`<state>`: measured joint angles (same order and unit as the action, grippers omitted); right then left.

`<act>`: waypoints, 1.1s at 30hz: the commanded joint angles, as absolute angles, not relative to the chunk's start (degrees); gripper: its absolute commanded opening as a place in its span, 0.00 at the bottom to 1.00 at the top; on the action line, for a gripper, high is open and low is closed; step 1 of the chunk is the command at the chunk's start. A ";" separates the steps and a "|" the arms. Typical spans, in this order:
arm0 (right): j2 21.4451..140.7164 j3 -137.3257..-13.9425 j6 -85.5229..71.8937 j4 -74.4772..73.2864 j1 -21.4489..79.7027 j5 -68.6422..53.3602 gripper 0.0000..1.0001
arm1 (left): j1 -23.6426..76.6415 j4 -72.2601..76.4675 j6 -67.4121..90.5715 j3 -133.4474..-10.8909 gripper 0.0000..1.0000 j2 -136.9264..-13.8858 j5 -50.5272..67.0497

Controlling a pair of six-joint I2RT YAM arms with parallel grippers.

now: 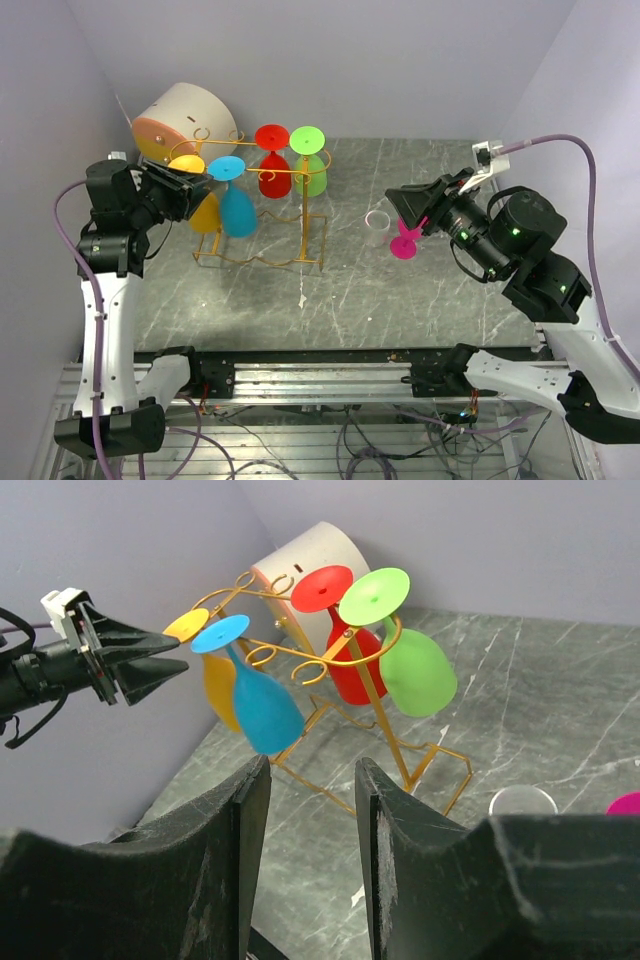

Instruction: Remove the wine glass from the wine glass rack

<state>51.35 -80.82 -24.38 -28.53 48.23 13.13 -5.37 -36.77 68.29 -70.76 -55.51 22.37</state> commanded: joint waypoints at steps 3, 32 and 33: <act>50.48 -79.26 -24.81 -26.84 48.34 14.24 0.39 | -5.25 -31.13 69.54 -69.08 0.49 -56.84 23.63; 49.90 -76.19 -24.89 -24.85 48.34 14.81 0.39 | -3.57 -20.91 74.59 -65.34 0.16 -58.18 25.31; 49.91 -76.00 -24.95 -24.73 48.36 14.77 0.39 | -3.54 -20.73 74.85 -65.20 0.16 -57.92 25.37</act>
<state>50.54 -76.99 -24.67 -26.79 48.23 14.00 -4.19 -23.40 74.24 -65.54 -59.35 24.10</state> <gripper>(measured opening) 0.388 0.170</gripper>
